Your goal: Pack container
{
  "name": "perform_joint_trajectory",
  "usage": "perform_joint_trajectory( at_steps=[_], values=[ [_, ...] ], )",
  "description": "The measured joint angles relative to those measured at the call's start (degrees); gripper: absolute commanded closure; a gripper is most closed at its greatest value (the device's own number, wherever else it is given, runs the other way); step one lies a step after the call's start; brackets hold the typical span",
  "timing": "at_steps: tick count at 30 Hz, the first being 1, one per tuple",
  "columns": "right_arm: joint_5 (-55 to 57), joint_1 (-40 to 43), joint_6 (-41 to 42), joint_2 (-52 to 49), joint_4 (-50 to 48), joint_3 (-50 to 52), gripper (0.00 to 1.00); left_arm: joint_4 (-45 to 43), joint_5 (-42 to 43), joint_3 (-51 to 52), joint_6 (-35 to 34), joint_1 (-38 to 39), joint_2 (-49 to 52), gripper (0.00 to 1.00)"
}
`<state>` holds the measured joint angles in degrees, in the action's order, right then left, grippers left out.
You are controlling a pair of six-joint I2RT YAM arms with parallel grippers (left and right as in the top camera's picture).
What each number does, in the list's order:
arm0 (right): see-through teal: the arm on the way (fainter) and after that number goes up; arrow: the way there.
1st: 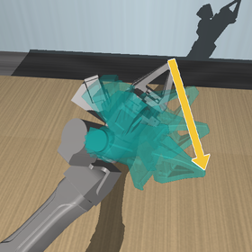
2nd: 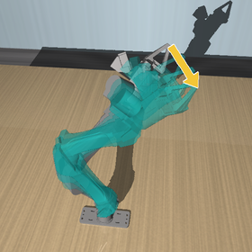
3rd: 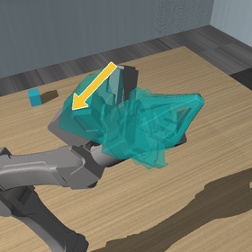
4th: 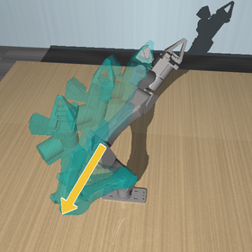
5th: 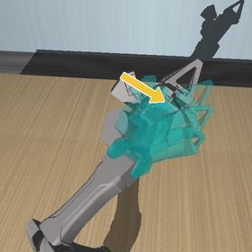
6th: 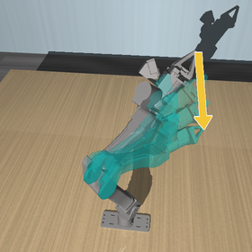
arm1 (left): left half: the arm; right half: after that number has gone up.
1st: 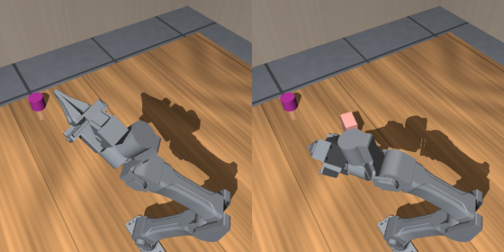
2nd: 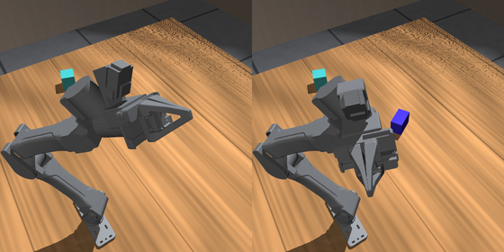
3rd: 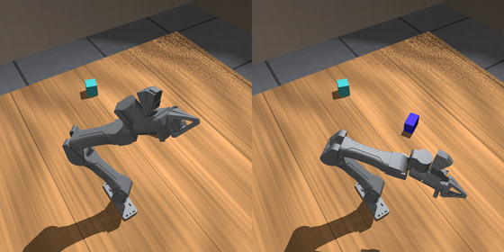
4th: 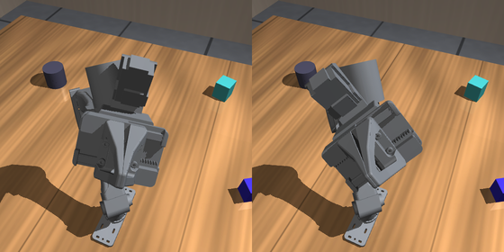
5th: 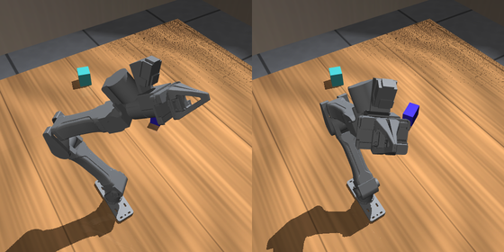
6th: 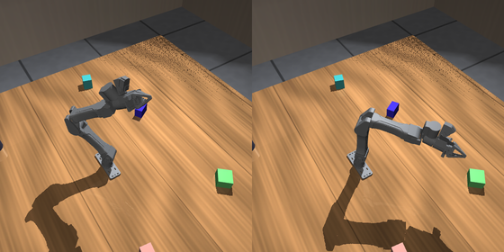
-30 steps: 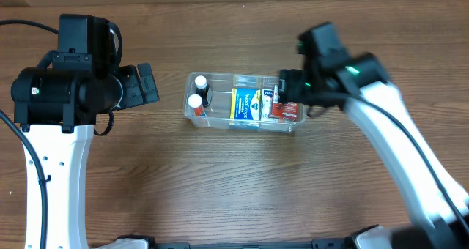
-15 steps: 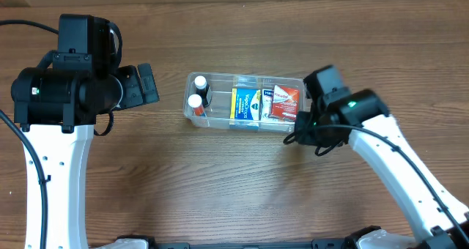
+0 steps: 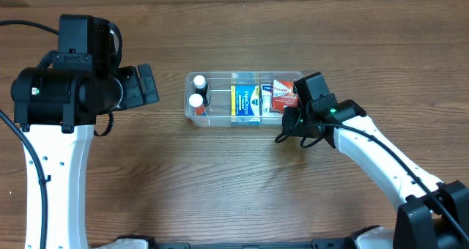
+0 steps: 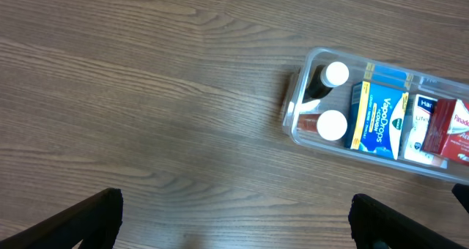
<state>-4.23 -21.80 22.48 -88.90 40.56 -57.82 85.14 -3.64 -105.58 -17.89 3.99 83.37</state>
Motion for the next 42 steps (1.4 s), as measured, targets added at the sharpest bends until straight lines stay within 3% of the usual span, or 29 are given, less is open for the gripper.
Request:
perform_joint_trajectory(
  at_steps=[4, 8, 9, 10, 19, 24, 27, 29, 34, 39, 42],
  values=[
    [-0.07, -0.04, 0.0, 0.0, 6.16, 0.02, 0.73, 0.28, 0.0, 0.0, 0.0, 0.0, 0.0, 0.0],
    [-0.07, -0.04, 0.9, 0.63, 10.34, 0.02, 0.57, 0.48, 0.0, 0.0, 0.0, 0.0, 0.0, 0.0],
    [-0.07, -0.04, 0.96, 1.46, 11.08, -0.11, 0.35, 0.42, 0.0, 0.0, 0.0, 0.0, 0.0, 0.0],
    [0.07, -0.04, 0.98, 2.75, 12.13, -0.63, 0.0, 0.37, 0.0, 0.0, 0.0, 0.0, 0.0, 0.0],
    [12.74, -0.04, -2.23, 18.97, 8.59, -11.67, 0.0, -0.57, 0.02, 0.0, 0.0, 0.0, 0.07, 0.0],
    [15.34, -0.04, -1.88, 22.49, 14.84, -11.65, 0.0, 1.2, 0.52, 0.0, 1.33, 0.0, 0.26, 0.0],
    [15.93, -0.04, 0.59, 29.46, 19.47, -11.58, 0.0, 0.63, 1.29, 1.16, 1.84, 0.04, -2.01, 0.0],
    [16.26, -0.04, 2.12, 34.91, 21.64, -10.6, 0.0, -2.71, 1.38, 5.09, 2.23, 0.76, -6.49, 0.0],
    [16.68, -0.04, 4.0, 49.27, 23.1, -1.51, 0.0, -14.1, 1.88, 26.21, 3.93, 6.82, -31.98, 0.0],
    [16.7, -0.04, 5.64, 55.43, 24.13, 5.68, 0.0, -18.84, 1.7, 44.74, 1.27, 7.65, -51.63, 0.0],
    [16.72, -0.04, 6.01, 55.43, 24.0, 5.7, 0.0, -19.26, 1.68, 48.72, -0.42, 7.67, -53.94, 0.0]
  ],
)
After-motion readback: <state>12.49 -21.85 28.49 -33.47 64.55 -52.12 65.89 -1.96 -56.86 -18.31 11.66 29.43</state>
